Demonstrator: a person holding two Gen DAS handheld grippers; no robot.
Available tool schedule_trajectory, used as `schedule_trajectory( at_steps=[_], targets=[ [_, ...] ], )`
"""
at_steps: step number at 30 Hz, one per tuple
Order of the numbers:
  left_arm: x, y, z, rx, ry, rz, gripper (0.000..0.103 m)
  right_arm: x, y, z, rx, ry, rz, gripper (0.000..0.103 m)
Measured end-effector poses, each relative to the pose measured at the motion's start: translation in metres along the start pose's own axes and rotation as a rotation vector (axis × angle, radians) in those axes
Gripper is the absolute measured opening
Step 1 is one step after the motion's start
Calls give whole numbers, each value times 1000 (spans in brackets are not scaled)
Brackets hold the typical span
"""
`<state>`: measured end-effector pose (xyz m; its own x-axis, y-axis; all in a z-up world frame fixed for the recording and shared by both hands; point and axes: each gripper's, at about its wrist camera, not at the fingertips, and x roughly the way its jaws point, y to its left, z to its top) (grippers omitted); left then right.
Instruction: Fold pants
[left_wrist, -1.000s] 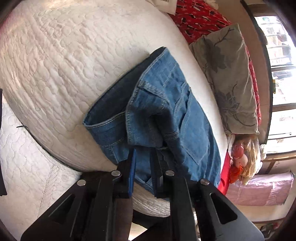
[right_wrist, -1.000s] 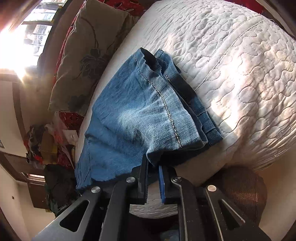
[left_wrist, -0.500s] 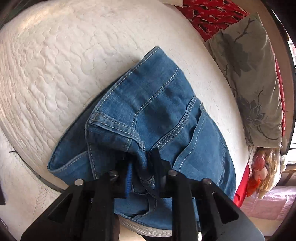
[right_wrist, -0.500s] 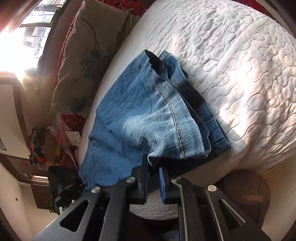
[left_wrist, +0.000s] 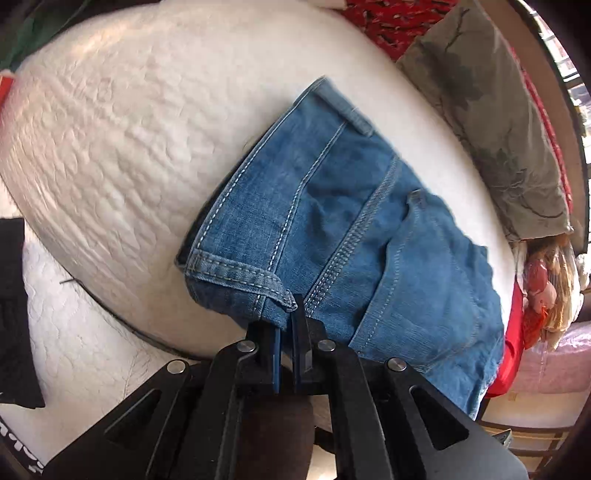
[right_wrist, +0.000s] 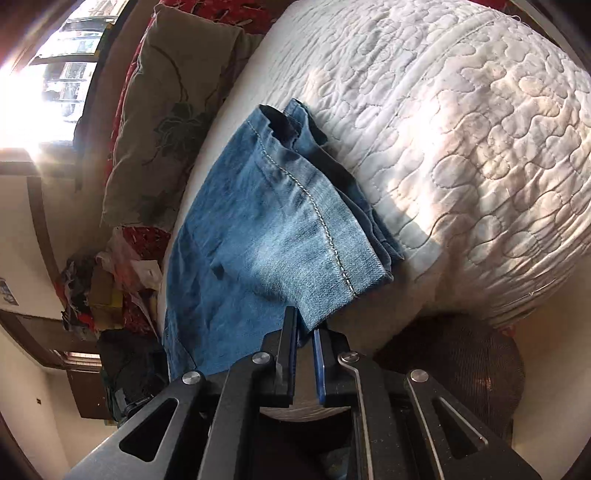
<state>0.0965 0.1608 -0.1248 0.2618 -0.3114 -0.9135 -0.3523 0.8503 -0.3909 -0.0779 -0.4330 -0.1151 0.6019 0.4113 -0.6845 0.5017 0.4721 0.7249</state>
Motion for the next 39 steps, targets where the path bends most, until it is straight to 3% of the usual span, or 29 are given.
schedule_trajectory(
  at_steps=[4,7,9,10,12,13,15,16,18,19,20,21,23,25,26,27,28,29,30,32,35,37,39],
  targets=[
    [0,18,5,-73,28,-90,5,2,0,2,-19,-1,-56,12],
    [-28,16,-2,14,27,-139,6,-18,13,2,-70,0,-93,13],
    [-52,14,-8,66,14,-185,6,-41,25,6,-128,-44,-114,16],
    [-62,12,-7,87,-7,-191,6,-53,33,11,-159,-79,-131,21],
    [-80,2,6,122,-69,-179,8,-67,49,26,-223,-150,-154,47],
    [-85,-3,16,125,-101,-158,10,-69,59,34,-250,-183,-165,48],
    [-90,-12,42,100,-143,-147,24,-61,76,55,-294,-213,-154,48],
    [-91,-14,56,63,-141,-145,25,-53,82,66,-304,-211,-146,48],
    [-92,-13,76,-17,-125,-233,29,-35,88,85,-291,-225,-164,48],
    [-91,-15,84,-31,-116,-256,36,-24,88,95,-277,-205,-165,48],
    [-87,-18,93,-22,-111,-248,60,-14,87,102,-260,-198,-168,48],
    [-81,-20,101,-13,-124,-200,74,-3,85,109,-253,-183,-170,48],
    [-61,-18,111,-20,-125,-103,74,18,84,119,-252,-149,-190,48],
    [-29,-18,123,-51,-19,-129,74,40,83,123,-264,-98,-178,43],
    [-15,-18,127,-79,22,-138,74,50,86,124,-294,-69,-194,11],
    [-7,-19,131,-102,35,-132,70,59,93,124,-337,-47,-219,3],
    [-3,-23,134,-96,30,-123,64,59,102,124,-377,-65,-231,3],
    [-1,-30,136,-70,11,-106,49,50,113,123,-414,-127,-216,3],
    [0,-35,137,-43,-9,-77,43,39,123,124,-438,-186,-183,3],
    [12,-42,137,-11,-20,19,41,38,126,129,-448,-217,-202,3],
    [22,-44,139,-4,-32,70,38,72,107,141,-448,-104,-386,4],
    [15,-46,139,5,-60,93,38,75,98,141,-412,-72,-363,6],
    [8,-41,139,3,-55,95,38,57,96,139,-367,-105,-307,22]
  ],
)
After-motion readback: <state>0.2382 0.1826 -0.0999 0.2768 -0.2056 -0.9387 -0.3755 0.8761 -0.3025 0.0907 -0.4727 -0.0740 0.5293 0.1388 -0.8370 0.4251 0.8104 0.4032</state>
